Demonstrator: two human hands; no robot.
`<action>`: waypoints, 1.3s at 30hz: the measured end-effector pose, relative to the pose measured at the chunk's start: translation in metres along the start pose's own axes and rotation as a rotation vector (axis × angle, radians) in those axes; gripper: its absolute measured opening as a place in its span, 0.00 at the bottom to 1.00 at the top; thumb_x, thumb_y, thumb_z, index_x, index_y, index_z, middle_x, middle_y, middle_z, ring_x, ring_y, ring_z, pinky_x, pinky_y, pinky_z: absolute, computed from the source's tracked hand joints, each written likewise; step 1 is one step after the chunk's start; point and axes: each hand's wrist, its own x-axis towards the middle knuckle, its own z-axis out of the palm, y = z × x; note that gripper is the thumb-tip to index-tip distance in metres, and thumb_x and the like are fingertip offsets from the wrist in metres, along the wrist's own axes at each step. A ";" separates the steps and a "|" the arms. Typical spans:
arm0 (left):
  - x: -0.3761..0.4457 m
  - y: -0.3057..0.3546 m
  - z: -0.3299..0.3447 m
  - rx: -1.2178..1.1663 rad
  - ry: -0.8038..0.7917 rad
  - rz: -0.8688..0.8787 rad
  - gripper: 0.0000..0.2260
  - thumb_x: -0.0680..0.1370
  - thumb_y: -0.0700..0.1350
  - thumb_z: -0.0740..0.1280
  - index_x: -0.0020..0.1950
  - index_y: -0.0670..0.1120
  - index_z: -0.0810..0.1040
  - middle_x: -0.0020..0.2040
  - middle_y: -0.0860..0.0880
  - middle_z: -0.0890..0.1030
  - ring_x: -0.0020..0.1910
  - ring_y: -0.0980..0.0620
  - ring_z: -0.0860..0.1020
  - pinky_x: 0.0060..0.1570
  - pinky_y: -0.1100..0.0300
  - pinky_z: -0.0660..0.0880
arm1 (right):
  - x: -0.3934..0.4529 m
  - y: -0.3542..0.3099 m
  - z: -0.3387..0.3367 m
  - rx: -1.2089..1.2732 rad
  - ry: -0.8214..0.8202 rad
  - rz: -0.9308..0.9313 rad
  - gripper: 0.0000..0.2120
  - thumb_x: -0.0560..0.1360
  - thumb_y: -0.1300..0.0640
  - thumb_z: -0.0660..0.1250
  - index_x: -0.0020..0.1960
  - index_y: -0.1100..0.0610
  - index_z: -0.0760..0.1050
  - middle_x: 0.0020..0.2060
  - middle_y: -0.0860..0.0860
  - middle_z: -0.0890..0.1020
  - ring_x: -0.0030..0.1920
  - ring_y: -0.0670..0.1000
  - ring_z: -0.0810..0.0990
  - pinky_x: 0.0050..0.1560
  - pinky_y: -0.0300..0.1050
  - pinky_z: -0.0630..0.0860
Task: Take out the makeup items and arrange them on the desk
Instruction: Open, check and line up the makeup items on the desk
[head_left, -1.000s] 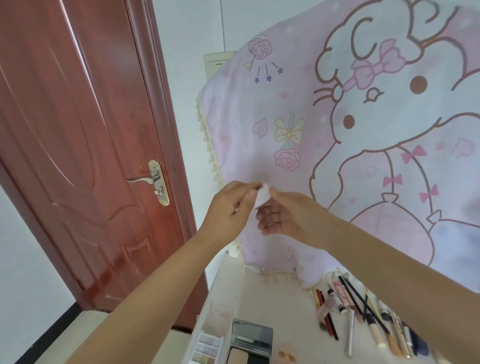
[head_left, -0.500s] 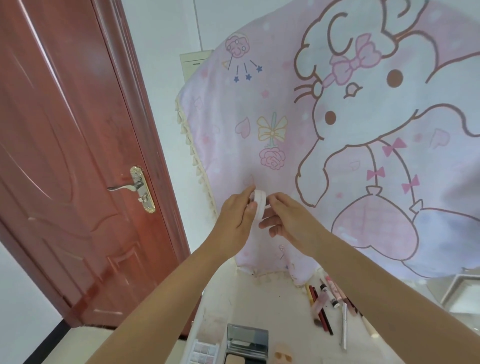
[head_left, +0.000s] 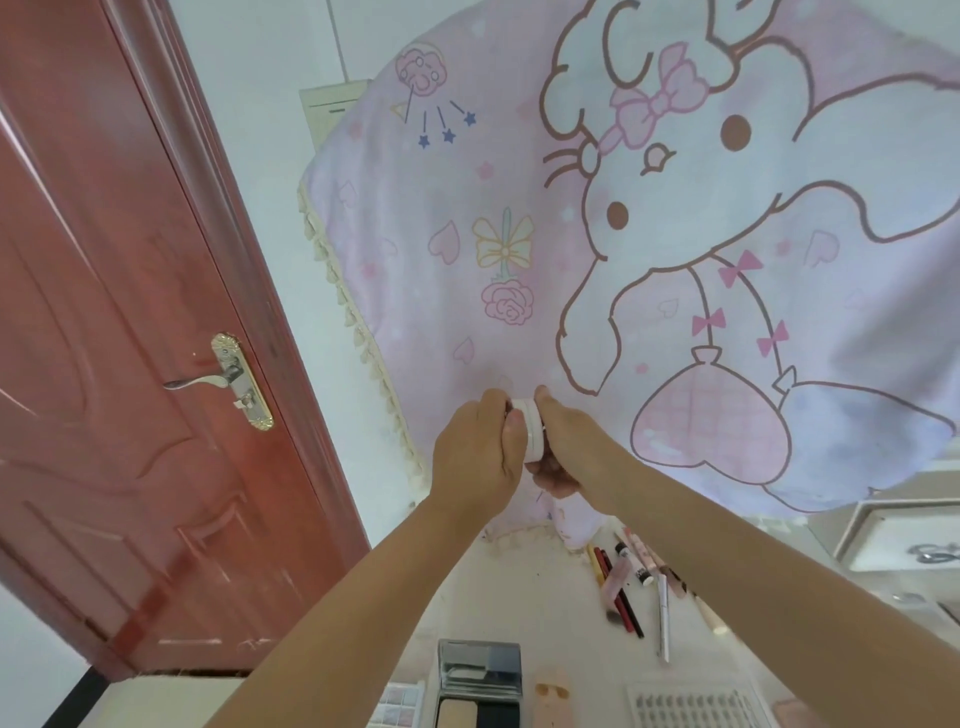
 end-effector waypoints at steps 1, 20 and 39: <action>0.001 0.002 0.001 0.019 0.028 0.009 0.22 0.76 0.48 0.47 0.40 0.35 0.74 0.28 0.43 0.72 0.27 0.50 0.67 0.25 0.61 0.60 | 0.001 -0.001 -0.001 -0.032 0.021 -0.009 0.25 0.80 0.44 0.43 0.34 0.55 0.68 0.24 0.52 0.68 0.19 0.46 0.64 0.18 0.32 0.59; 0.021 0.013 0.009 -0.135 0.031 -0.019 0.23 0.70 0.56 0.37 0.40 0.42 0.63 0.31 0.45 0.68 0.30 0.48 0.67 0.28 0.69 0.59 | 0.014 -0.004 -0.006 -0.140 0.159 -0.230 0.19 0.79 0.55 0.46 0.31 0.54 0.61 0.25 0.50 0.65 0.27 0.46 0.62 0.29 0.37 0.59; 0.022 0.009 -0.015 -0.418 -0.256 -0.487 0.13 0.82 0.46 0.45 0.47 0.44 0.66 0.32 0.52 0.68 0.29 0.55 0.69 0.25 0.72 0.69 | 0.025 0.002 -0.037 -0.430 -0.204 -0.454 0.08 0.79 0.53 0.54 0.55 0.50 0.69 0.38 0.46 0.76 0.35 0.44 0.76 0.34 0.34 0.72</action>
